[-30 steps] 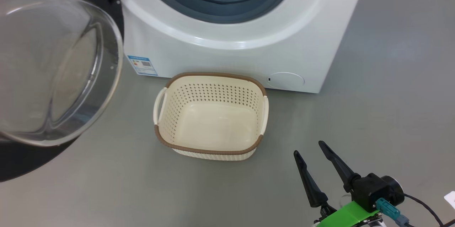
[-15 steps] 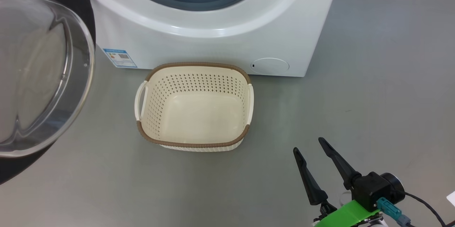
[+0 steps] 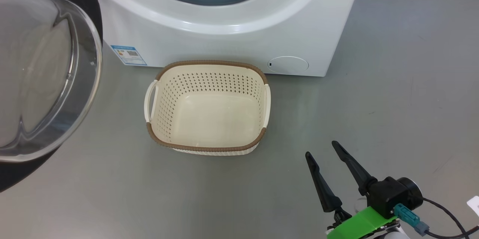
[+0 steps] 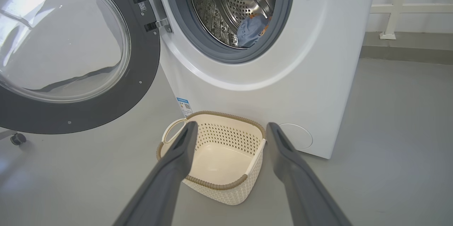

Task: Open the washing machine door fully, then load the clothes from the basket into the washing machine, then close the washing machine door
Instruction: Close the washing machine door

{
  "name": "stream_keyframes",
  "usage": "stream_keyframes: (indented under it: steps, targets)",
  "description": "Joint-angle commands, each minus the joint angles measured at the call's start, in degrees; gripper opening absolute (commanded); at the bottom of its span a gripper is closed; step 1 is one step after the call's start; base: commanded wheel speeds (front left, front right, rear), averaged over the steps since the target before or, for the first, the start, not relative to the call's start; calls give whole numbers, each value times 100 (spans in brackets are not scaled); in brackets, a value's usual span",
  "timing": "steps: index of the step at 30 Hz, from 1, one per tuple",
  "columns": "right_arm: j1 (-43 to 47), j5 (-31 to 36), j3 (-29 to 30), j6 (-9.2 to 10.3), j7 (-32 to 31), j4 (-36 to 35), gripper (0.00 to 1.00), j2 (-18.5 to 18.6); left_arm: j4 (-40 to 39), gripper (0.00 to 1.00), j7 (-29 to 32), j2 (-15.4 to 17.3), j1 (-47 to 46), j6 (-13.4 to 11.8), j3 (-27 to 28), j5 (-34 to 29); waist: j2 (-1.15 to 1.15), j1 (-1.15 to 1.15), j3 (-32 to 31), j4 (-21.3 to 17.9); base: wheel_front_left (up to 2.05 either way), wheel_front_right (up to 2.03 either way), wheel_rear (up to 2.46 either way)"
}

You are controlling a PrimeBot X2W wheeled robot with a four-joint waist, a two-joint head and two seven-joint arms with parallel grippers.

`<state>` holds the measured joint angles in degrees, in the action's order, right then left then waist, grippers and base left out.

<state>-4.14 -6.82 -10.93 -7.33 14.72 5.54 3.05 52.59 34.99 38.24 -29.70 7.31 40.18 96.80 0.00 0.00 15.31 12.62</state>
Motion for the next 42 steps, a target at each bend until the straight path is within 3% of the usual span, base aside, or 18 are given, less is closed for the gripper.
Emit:
stream_keyframes:
  steps: [1,18,27,34,42]
  targets:
    - [-137,-52,-198,-16,28,-95,100,-17,-184,0,153,383,-75,18,86,-48,0,0,1,11,0,0,0]
    - [-212,-271,-391,-16,28,103,100,-17,-521,0,2318,175,189,18,127,265,0,0,-147,47,0,0,0]
    - [-195,-403,-394,-16,28,216,100,-17,-728,0,3227,-65,277,18,431,631,0,0,-223,52,0,0,0]
    - [-159,-454,-364,-16,28,270,100,-17,-1019,0,3689,-346,383,18,542,724,0,0,-307,81,0,0,0]
    - [-110,-503,-387,-16,28,357,100,-17,-1685,0,4452,-896,627,18,430,828,0,0,-409,77,0,0,0]
